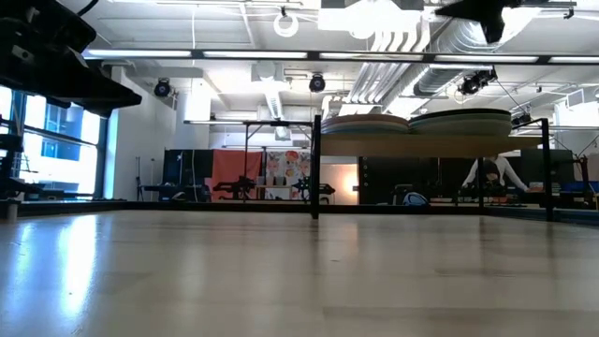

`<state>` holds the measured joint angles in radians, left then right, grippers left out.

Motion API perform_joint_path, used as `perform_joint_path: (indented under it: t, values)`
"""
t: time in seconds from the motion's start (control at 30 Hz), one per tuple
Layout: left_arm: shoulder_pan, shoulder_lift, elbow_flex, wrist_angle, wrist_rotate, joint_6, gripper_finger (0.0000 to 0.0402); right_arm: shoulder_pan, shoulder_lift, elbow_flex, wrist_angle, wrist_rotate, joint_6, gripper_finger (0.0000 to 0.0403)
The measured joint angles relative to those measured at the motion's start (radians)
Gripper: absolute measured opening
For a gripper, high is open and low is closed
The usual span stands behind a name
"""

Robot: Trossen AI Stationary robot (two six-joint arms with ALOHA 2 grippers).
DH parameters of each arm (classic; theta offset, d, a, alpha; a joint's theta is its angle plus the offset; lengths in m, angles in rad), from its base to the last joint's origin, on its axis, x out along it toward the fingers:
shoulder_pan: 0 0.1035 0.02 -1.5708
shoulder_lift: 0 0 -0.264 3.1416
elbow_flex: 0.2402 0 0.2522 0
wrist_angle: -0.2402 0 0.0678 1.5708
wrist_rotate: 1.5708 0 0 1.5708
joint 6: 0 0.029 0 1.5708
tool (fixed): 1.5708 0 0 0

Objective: Place and stack plates onto a shelf
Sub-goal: Return to Home Position

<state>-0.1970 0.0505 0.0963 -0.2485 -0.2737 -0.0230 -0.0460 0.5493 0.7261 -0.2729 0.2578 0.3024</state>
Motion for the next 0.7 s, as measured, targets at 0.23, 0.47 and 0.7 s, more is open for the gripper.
perform_joint_path:
  t: [0.23, 0.47, 0.7]
  values:
    - [0.000, 0.000, 0.000, 0.000, -0.001, 0.044, 0.0092, 0.000, -0.096, -0.313, 0.298, -0.074, 0.015, 0.0114]
    - [0.000, 0.000, 0.000, 0.000, -0.001, 0.052, 0.0092, 0.000, -0.149, -0.498, 0.489, -0.211, 0.034, 0.0114]
    - [0.000, 0.000, 0.001, 0.000, -0.001, 0.053, 0.0092, 0.001, -0.196, -0.649, 0.689, -0.380, 0.038, 0.0114]
